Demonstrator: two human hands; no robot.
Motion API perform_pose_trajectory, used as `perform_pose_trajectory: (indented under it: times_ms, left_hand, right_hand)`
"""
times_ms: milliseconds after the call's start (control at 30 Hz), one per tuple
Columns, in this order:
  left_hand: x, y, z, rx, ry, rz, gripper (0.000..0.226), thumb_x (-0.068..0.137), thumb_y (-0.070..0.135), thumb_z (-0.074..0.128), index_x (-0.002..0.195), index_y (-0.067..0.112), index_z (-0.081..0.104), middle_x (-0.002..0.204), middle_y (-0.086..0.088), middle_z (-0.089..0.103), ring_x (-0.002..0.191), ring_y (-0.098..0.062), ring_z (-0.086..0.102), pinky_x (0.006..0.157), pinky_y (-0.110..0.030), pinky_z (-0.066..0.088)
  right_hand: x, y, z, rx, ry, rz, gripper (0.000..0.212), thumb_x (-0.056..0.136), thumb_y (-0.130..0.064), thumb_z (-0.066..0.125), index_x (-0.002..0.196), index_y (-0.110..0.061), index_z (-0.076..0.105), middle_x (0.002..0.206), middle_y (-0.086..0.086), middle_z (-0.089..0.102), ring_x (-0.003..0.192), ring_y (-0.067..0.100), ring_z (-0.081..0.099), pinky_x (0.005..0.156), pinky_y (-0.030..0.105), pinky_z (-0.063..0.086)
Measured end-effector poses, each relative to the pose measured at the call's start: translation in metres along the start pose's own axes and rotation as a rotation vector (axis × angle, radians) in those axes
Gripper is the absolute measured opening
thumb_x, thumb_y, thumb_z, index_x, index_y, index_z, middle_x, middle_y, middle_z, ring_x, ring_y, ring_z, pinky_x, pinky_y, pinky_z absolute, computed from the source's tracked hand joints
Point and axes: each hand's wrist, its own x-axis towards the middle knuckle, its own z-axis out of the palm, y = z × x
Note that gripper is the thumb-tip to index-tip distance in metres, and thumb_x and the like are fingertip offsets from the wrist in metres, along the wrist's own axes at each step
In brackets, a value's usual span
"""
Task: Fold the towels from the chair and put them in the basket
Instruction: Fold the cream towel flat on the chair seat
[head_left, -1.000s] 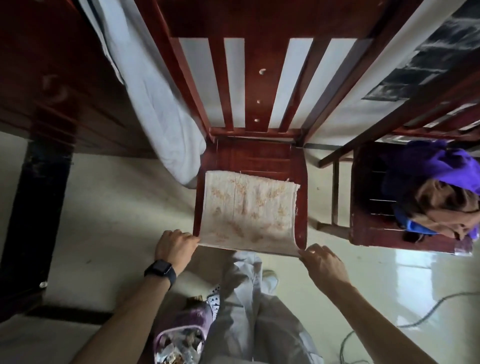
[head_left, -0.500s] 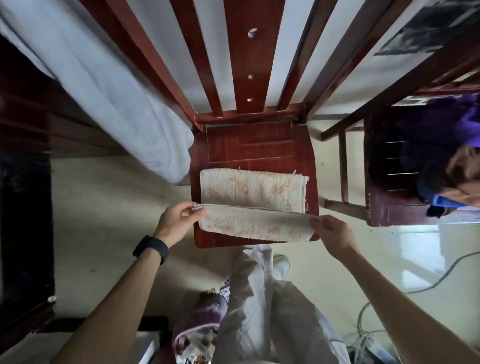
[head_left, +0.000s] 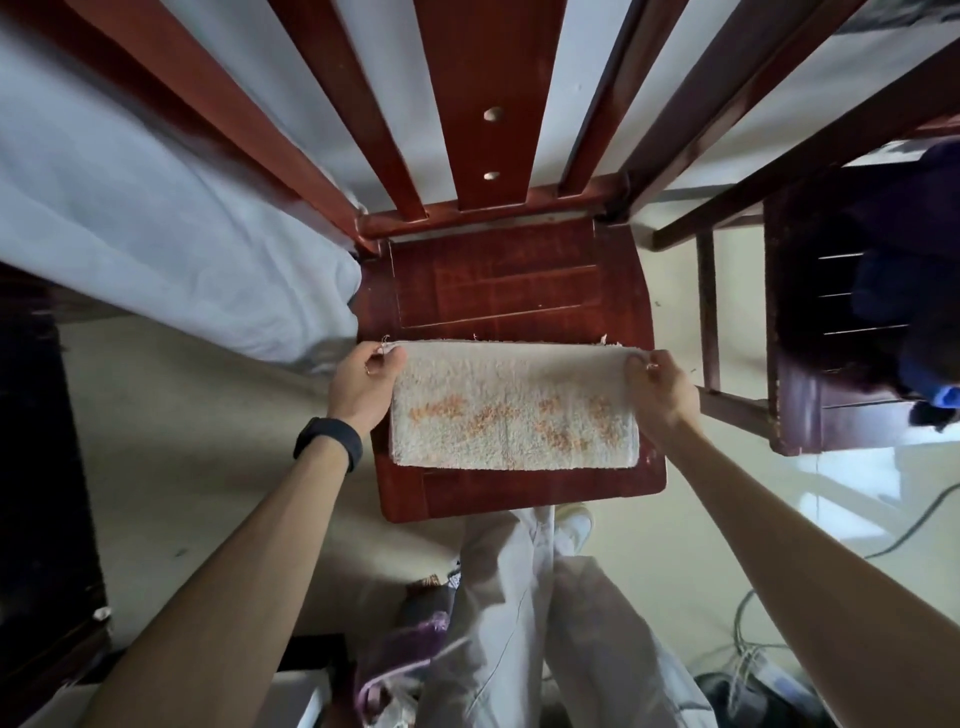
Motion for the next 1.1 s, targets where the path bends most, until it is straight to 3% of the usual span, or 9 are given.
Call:
perform_pose_trajectory:
  times_ms: [100,333,533,633,733,800,900,1000,1100]
  left_hand:
    - [0.005,-0.003,0.004,0.046,0.016,0.019,0.028,0.095,0.042,0.057,0.102,0.016,0.064,0.086,0.007,0.063,0.078,-0.007,0.058,0.064,-0.020,0.041]
    - [0.009,-0.006,0.014,0.105,0.119,0.057,0.040,0.094,0.046,0.057,0.117,0.013,0.062,0.102,0.001,0.067,0.094,-0.017,0.062,0.082,-0.034,0.052]
    - [0.003,0.005,0.024,0.095,0.212,0.059,0.036,0.094,0.048,0.055,0.116,0.020,0.060,0.093,0.005,0.065,0.089,-0.018,0.063,0.070,-0.026,0.043]
    - [-0.010,0.002,0.031,0.132,0.298,0.137,0.040,0.093,0.048,0.056,0.126,0.026,0.054,0.109,-0.003,0.065,0.099,-0.023,0.061,0.073,-0.032,0.049]
    - [-0.032,-0.009,0.048,0.378,0.452,0.357,0.054,0.091,0.044,0.057,0.137,0.017,0.049,0.135,-0.013,0.050,0.124,-0.030,0.048,0.096,-0.045,0.043]
    - [-0.042,-0.020,0.065,0.539,0.343,0.509,0.066,0.091,0.050,0.053,0.146,0.015,0.042,0.152,-0.014,0.035,0.141,-0.032,0.033,0.110,-0.052,0.032]
    - [-0.043,-0.037,0.085,0.705,0.170,0.512,0.078,0.091,0.060,0.044,0.156,0.025,0.019,0.165,-0.005,0.006,0.152,-0.029,0.003,0.119,-0.056,0.010]
    - [-0.027,-0.052,0.089,0.792,0.169,0.545,0.079,0.091,0.065,0.039,0.156,0.029,0.016,0.165,-0.005,0.004,0.151,-0.031,-0.001,0.119,-0.058,0.007]
    - [-0.016,-0.059,0.085,0.850,0.179,0.621,0.081,0.090,0.067,0.038,0.156,0.025,0.017,0.165,-0.010,0.006,0.151,-0.034,0.000,0.120,-0.057,0.003]
  right_hand:
    - [0.007,-0.002,0.007,-0.037,-0.003,0.002,0.037,0.102,-0.038,0.042,0.121,-0.012,0.058,0.107,0.017,0.069,0.093,0.035,0.063,0.076,0.036,0.049]
    - [0.009,-0.007,0.016,-0.113,0.039,0.016,0.037,0.104,-0.034,0.035,0.118,-0.007,0.056,0.107,0.019,0.065,0.085,0.029,0.050,0.075,0.033,0.038]
    - [-0.002,-0.004,0.024,-0.101,0.116,0.052,0.035,0.102,-0.034,0.036,0.119,-0.006,0.049,0.122,0.021,0.057,0.111,0.040,0.053,0.085,0.041,0.038]
    - [-0.021,0.002,0.035,-0.208,0.322,-0.145,0.040,0.094,-0.034,0.045,0.124,-0.007,0.049,0.120,0.019,0.051,0.108,0.037,0.047,0.089,0.045,0.038]
    - [-0.040,0.009,0.047,-0.422,0.316,-0.395,0.045,0.093,-0.038,0.049,0.131,-0.015,0.048,0.125,0.016,0.050,0.110,0.033,0.045,0.088,0.045,0.039]
    - [-0.042,0.016,0.056,-0.538,0.228,-0.509,0.047,0.097,-0.043,0.045,0.138,-0.020,0.048,0.140,0.015,0.047,0.128,0.033,0.041,0.101,0.049,0.036]
    - [-0.028,0.027,0.059,-0.683,0.111,-0.590,0.060,0.099,-0.053,0.036,0.154,-0.032,0.028,0.164,0.010,0.019,0.151,0.030,0.016,0.120,0.054,0.013]
    - [-0.007,0.043,0.056,-0.704,0.067,-0.579,0.068,0.097,-0.063,0.034,0.158,-0.039,0.012,0.168,0.003,0.000,0.154,0.024,-0.001,0.121,0.058,0.004]
    - [-0.003,0.047,0.058,-0.677,0.090,-0.616,0.070,0.096,-0.063,0.038,0.157,-0.037,0.017,0.167,0.004,0.007,0.154,0.024,0.002,0.121,0.060,0.004]
